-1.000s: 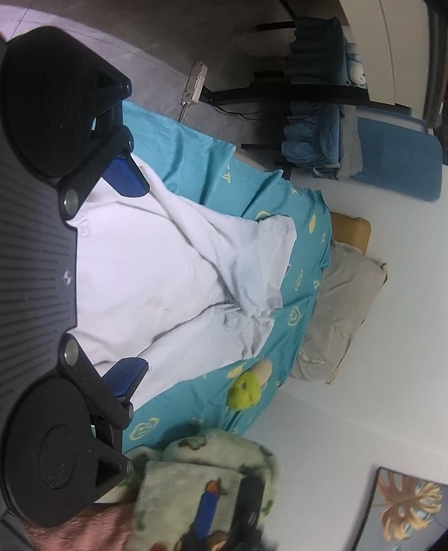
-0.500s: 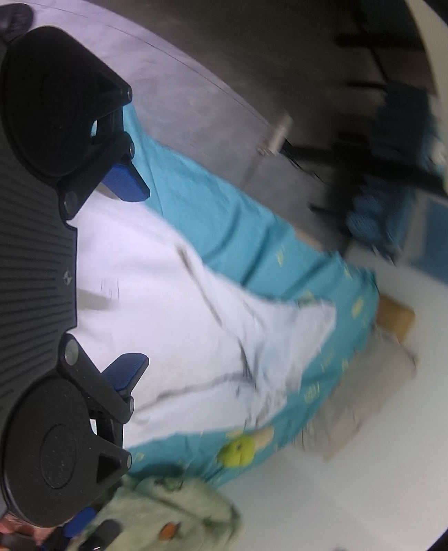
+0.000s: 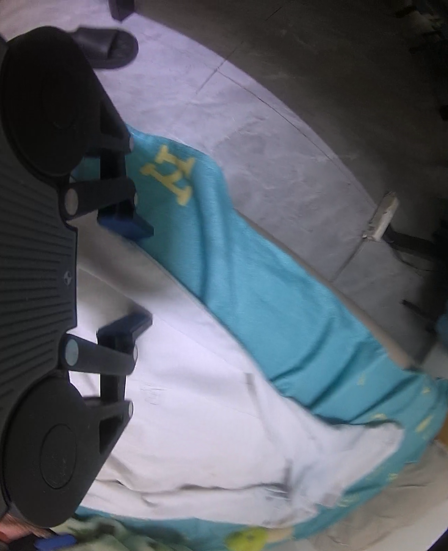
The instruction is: Fold clothes
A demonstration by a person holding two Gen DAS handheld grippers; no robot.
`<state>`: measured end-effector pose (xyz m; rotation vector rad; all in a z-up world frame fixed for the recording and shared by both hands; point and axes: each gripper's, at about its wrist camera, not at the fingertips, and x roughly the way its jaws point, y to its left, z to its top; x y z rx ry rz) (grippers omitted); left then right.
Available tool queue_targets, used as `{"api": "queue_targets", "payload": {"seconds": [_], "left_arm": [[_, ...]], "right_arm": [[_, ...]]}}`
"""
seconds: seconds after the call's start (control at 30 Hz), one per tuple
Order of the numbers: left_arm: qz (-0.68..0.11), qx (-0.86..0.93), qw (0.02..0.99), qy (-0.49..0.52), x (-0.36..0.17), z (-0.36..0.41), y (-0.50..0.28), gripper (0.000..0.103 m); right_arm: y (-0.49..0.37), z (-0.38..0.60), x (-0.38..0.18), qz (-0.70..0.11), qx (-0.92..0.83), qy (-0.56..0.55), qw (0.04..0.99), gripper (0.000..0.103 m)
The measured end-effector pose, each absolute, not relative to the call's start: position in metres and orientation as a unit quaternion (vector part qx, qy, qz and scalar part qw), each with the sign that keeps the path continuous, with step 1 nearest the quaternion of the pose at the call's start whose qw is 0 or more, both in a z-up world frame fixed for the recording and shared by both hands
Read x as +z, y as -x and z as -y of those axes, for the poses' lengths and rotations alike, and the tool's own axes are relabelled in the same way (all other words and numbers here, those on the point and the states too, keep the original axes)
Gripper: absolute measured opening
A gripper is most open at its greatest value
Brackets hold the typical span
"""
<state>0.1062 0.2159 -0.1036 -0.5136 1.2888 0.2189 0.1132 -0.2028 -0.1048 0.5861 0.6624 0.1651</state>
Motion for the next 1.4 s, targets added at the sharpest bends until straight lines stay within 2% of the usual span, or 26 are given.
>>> {"api": "queue_targets", "payload": {"seconds": [0.03, 0.07, 0.1, 0.17, 0.23, 0.43, 0.53, 0.73, 0.83, 0.87, 0.9, 0.97, 1.03, 1.07, 1.1, 1.27, 1.4], "left_arm": [[-0.601, 0.1, 0.76, 0.227, -0.103, -0.213, -0.106, 0.035], [-0.604, 0.095, 0.765, 0.2, -0.098, -0.204, -0.106, 0.019], [-0.602, 0.088, 0.776, 0.167, -0.092, -0.193, -0.105, 0.009], [-0.592, 0.074, 0.797, 0.096, -0.079, -0.17, -0.1, 0.006], [-0.574, 0.056, 0.816, 0.031, -0.062, -0.147, -0.09, 0.005], [-0.546, -0.02, 0.837, -0.005, -0.02, -0.086, -0.066, 0.004], [-0.559, -0.06, 0.827, -0.002, -0.027, -0.062, -0.054, 0.004], [-0.557, -0.091, 0.824, -0.057, -0.043, -0.048, -0.031, 0.006], [-0.55, -0.087, 0.828, -0.067, -0.049, -0.058, -0.027, 0.023], [-0.548, -0.087, 0.829, -0.069, -0.051, -0.059, -0.026, 0.036], [-0.548, -0.088, 0.829, -0.074, -0.053, -0.059, -0.025, 0.043], [-0.542, -0.094, 0.83, -0.087, -0.056, -0.053, -0.023, 0.043], [-0.542, -0.104, 0.828, -0.099, -0.061, -0.048, -0.023, 0.041], [-0.545, -0.11, 0.824, -0.106, -0.065, -0.044, -0.023, 0.029], [-0.548, -0.116, 0.821, -0.112, -0.068, -0.041, -0.023, 0.001], [-0.521, -0.149, 0.835, -0.097, -0.05, -0.04, -0.02, 0.002], [-0.506, -0.184, 0.842, -0.038, -0.032, -0.041, -0.021, 0.002]], "right_arm": [[-0.114, 0.202, -0.105, -0.321, 0.081, -0.281, 0.901, 0.103], [-0.115, 0.201, -0.106, -0.323, 0.082, -0.28, 0.901, 0.103], [-0.115, 0.201, -0.106, -0.324, 0.083, -0.28, 0.9, 0.103], [-0.114, 0.201, -0.107, -0.326, 0.085, -0.281, 0.899, 0.103], [-0.114, 0.202, -0.107, -0.328, 0.087, -0.284, 0.897, 0.103], [-0.114, 0.203, -0.108, -0.331, 0.088, -0.288, 0.894, 0.103], [-0.116, 0.205, -0.11, -0.336, 0.086, -0.29, 0.892, 0.103], [-0.117, 0.209, -0.116, -0.352, 0.081, -0.302, 0.882, 0.103], [-0.119, 0.212, -0.121, -0.36, 0.077, -0.312, 0.876, 0.103], [-0.119, 0.213, -0.122, -0.362, 0.076, -0.314, 0.874, 0.103], [-0.119, 0.215, -0.124, -0.364, 0.074, -0.315, 0.873, 0.103], [-0.119, 0.217, -0.127, -0.37, 0.071, -0.319, 0.869, 0.103], [-0.118, 0.22, -0.13, -0.378, 0.065, -0.324, 0.865, 0.103], [-0.117, 0.222, -0.132, -0.383, 0.06, -0.327, 0.862, 0.103], [-0.117, 0.225, -0.134, -0.387, 0.054, -0.329, 0.86, 0.103], [-0.114, 0.225, -0.146, -0.418, 0.042, -0.334, 0.844, 0.102], [-0.111, 0.223, -0.153, -0.443, 0.04, -0.333, 0.831, 0.1]]}}
